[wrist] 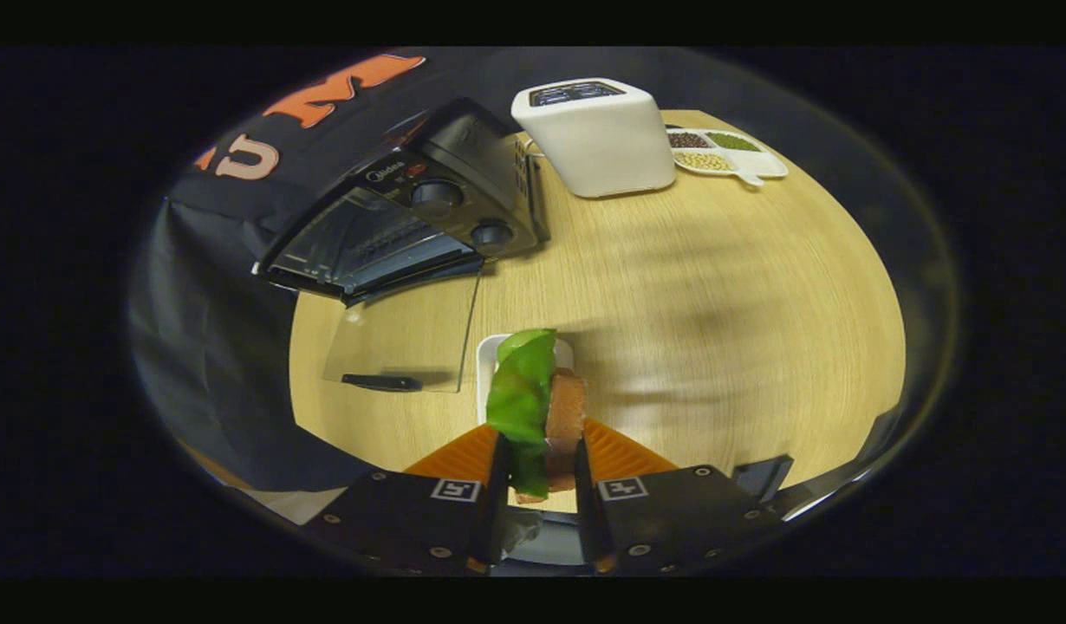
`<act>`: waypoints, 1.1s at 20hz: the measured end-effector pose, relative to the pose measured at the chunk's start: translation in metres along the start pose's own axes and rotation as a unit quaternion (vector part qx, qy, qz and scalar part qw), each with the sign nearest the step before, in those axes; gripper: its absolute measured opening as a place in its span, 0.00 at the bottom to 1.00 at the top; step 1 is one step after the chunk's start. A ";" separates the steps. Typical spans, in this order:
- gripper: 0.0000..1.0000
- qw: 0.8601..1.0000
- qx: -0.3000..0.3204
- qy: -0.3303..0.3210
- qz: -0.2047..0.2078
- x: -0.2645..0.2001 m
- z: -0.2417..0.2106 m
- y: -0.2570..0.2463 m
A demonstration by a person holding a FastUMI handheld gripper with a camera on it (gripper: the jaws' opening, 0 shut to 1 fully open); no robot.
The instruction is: Open the toaster oven, put the food inside, and close the toaster oven door.
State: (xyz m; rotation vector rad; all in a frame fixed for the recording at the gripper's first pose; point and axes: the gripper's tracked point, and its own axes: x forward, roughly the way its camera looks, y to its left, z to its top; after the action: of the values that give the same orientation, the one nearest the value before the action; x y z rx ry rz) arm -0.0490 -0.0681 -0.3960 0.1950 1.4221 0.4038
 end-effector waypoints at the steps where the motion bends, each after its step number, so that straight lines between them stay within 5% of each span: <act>1: 0.33 1.000 -0.004 -0.002 -0.003 -0.002 0.001 0.002; 8: 0.30 0.998 0.002 -0.063 0.000 -0.040 0.020 0.019; 13: 0.30 0.987 0.044 -0.146 0.048 -0.071 0.040 0.052; 22: 0.30 0.935 0.166 -0.266 0.168 -0.062 0.062 0.128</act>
State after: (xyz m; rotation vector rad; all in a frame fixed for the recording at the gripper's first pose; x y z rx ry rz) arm -0.0136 0.0320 -0.2825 0.7727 0.9077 0.3504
